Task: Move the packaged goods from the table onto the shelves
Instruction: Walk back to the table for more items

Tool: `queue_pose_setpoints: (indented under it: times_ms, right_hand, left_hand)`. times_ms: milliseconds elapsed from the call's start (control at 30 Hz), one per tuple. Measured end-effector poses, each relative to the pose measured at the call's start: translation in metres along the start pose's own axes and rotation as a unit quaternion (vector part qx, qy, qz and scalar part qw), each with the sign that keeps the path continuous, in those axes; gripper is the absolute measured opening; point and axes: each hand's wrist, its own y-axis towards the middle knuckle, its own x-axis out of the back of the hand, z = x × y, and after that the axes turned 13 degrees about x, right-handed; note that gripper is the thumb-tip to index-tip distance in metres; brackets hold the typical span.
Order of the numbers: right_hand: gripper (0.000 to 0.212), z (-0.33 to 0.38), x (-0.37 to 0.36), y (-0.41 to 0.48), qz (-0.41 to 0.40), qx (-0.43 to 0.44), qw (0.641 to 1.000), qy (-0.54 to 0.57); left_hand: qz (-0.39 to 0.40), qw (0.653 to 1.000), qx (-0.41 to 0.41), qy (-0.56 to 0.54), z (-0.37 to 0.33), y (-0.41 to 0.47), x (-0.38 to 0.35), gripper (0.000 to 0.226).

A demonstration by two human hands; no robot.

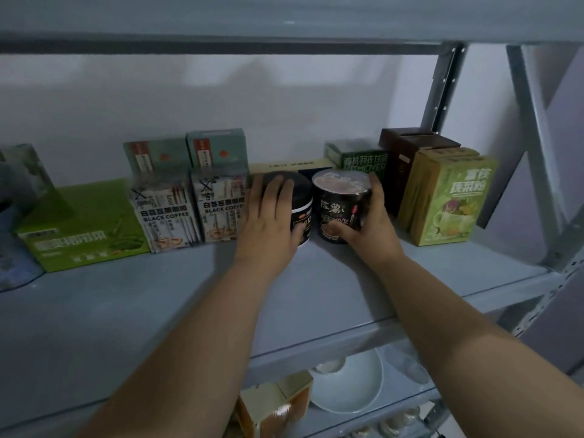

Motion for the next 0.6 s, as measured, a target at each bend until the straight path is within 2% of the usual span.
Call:
queue_pose_setpoints:
  times_ms: [167,600]
  right_hand:
    - [0.110,-0.005,-0.001,0.002,0.004,0.024,1.000,-0.020]
    - [0.108,-0.005,-0.002,0.002,0.016,0.033,0.999,-0.031]
  left_hand:
    - [-0.016,0.999,-0.023,-0.019,0.006,0.005,-0.006,0.077]
    - [-0.011,1.000,0.004,-0.003,0.006,0.001,-0.014,0.095]
